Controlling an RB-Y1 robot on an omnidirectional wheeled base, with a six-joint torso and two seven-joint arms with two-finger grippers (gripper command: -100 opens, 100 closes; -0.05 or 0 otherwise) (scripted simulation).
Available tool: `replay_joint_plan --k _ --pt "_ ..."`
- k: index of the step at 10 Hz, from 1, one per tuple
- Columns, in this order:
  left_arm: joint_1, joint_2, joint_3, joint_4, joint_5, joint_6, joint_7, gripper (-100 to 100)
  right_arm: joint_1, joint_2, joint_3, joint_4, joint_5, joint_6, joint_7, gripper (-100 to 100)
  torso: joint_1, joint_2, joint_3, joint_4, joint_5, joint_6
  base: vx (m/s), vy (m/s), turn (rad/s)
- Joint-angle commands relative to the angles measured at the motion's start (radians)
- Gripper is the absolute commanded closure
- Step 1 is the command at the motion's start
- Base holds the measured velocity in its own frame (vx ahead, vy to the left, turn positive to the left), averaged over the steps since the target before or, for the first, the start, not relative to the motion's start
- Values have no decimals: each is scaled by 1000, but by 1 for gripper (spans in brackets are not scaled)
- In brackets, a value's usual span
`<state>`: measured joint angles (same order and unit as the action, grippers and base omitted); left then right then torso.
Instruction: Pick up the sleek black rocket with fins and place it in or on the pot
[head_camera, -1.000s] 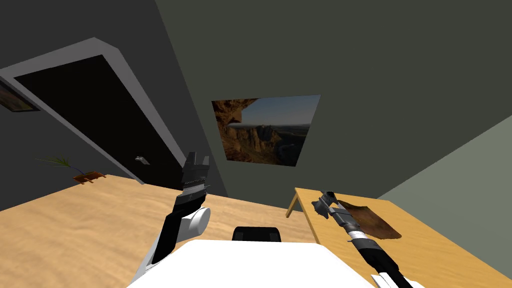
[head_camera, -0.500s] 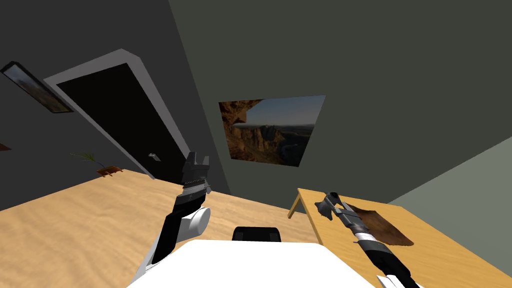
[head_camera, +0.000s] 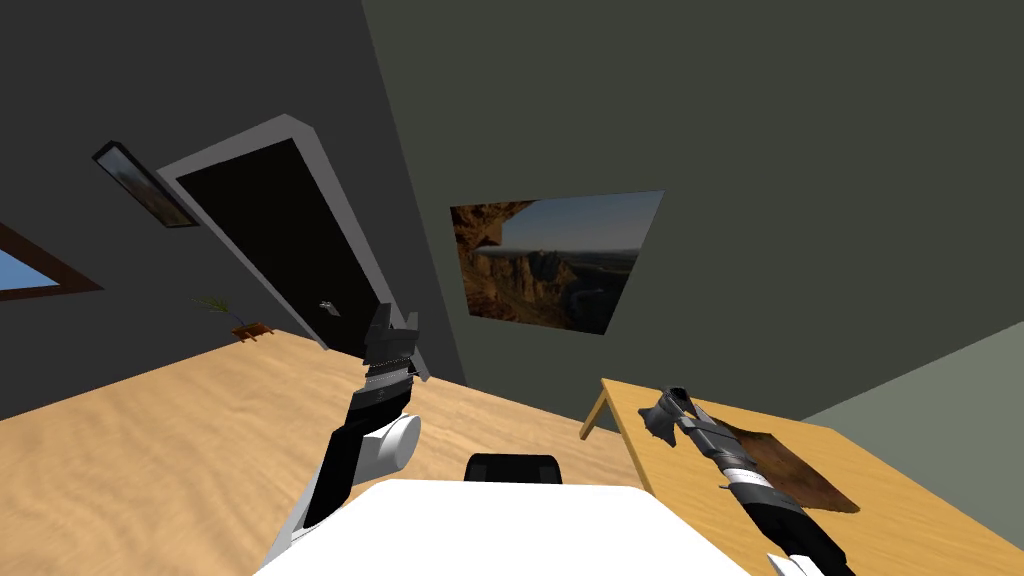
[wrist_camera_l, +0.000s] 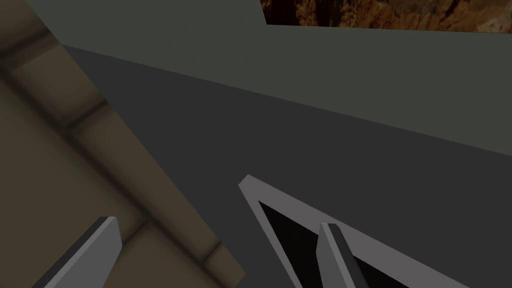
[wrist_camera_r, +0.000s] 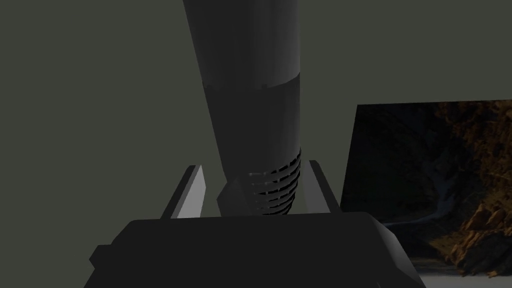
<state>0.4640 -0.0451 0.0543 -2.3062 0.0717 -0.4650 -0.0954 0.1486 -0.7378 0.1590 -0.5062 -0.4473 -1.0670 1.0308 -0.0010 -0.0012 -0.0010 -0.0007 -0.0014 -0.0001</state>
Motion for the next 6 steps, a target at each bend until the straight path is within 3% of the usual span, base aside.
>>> replay_joint_plan --k 1,4,5,6 --pt "0 0 0 0 0 0 0 0 0 0 0 0 0 0 0 100 0 0 0 0 0 0 0 0 0" --pt "0 0 0 0 0 0 0 0 1 -1 0 1 1 0 1 100 0 0 0 0 -1 0 0 0 0" --pt "0 0 0 0 0 0 0 0 1 -1 0 1 1 0 1 0 0 0 0 0 -1 0 0 0 0" --pt "0 0 0 0 0 0 0 0 27 31 -41 -49 51 22 -20 100 0 0 0 0 -1 0 51 -47 -305"
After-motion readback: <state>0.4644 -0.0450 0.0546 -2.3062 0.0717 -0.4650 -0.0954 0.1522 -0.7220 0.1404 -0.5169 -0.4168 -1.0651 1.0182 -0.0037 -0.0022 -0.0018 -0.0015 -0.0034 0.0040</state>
